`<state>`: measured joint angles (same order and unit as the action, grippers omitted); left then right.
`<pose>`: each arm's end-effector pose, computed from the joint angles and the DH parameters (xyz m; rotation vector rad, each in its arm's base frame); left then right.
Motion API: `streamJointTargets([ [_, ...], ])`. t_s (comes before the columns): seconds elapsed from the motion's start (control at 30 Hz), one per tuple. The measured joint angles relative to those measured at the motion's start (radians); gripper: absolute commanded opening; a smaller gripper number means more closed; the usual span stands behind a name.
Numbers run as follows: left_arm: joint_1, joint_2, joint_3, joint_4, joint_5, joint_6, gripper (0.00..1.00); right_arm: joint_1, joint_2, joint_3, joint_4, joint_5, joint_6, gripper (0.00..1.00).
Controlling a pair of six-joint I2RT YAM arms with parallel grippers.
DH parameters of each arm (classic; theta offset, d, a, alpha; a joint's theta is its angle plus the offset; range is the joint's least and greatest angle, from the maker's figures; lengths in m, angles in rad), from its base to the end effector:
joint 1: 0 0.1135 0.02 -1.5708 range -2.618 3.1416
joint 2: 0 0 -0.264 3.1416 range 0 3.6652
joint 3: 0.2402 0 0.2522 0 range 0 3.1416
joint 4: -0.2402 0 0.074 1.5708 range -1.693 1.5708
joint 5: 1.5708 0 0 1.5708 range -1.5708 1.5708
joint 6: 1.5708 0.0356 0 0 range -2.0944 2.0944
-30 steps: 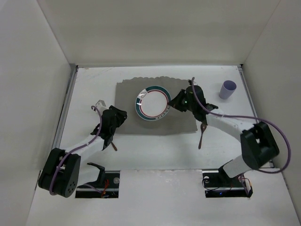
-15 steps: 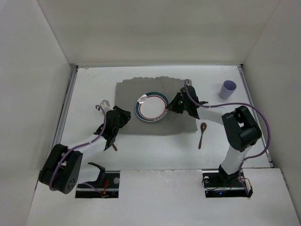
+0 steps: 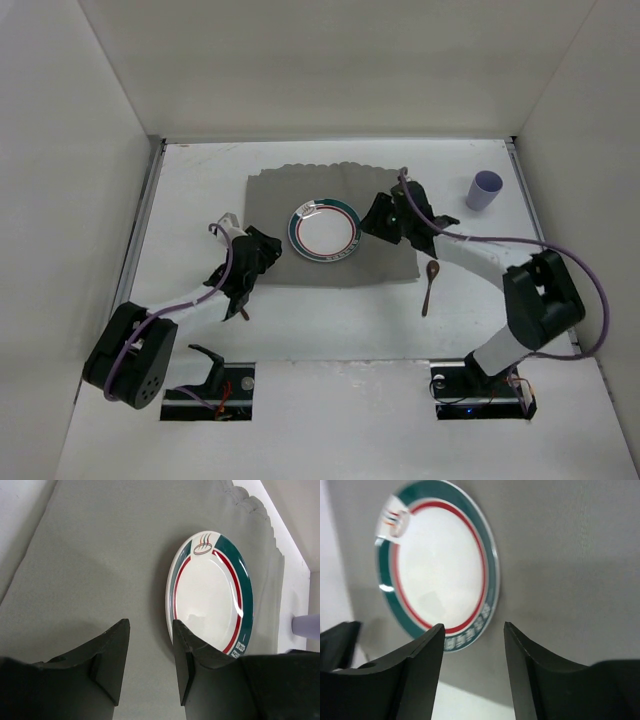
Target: Set the dinner table for one person
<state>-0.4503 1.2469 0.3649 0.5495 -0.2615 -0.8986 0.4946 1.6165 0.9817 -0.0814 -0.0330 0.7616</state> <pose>0.2205 -0.0964 0.1774 -0.6083 1.8505 -0.6639 0.3053 0.1660 0.2083 0.2996 2.3653 0.6698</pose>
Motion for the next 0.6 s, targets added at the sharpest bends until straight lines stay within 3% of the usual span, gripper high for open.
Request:
streamJointTargets([
  [0.07,-0.010,0.001,0.000,0.000,-0.004,0.002,0.37,-0.013,-0.081,0.002,-0.026,0.016,-0.027,0.56],
  [0.1,-0.014,0.002,0.000,0.000,-0.005,0.003,0.37,-0.025,-0.119,0.005,-0.038,0.028,-0.037,0.51],
  [0.13,-0.016,0.005,0.000,0.000,-0.006,0.004,0.37,-0.044,-0.154,0.010,-0.048,0.042,-0.049,0.42],
  [0.2,-0.021,0.009,0.000,0.000,-0.008,0.005,0.37,-0.102,-0.210,0.025,-0.060,0.075,-0.066,0.15],
  [0.27,-0.027,0.008,0.000,0.001,-0.010,0.008,0.37,-0.183,-0.250,0.042,-0.068,0.130,-0.070,0.09],
  [0.37,-0.027,0.007,0.000,0.001,-0.018,0.013,0.37,-0.308,-0.273,0.063,-0.071,0.219,-0.071,0.14],
  [0.5,-0.029,0.005,0.000,0.001,-0.024,0.019,0.37,-0.467,-0.261,0.078,-0.082,0.311,-0.076,0.41],
  [0.6,-0.029,0.000,0.000,0.002,-0.032,0.026,0.37,-0.562,-0.234,0.087,-0.101,0.368,-0.082,0.48],
])
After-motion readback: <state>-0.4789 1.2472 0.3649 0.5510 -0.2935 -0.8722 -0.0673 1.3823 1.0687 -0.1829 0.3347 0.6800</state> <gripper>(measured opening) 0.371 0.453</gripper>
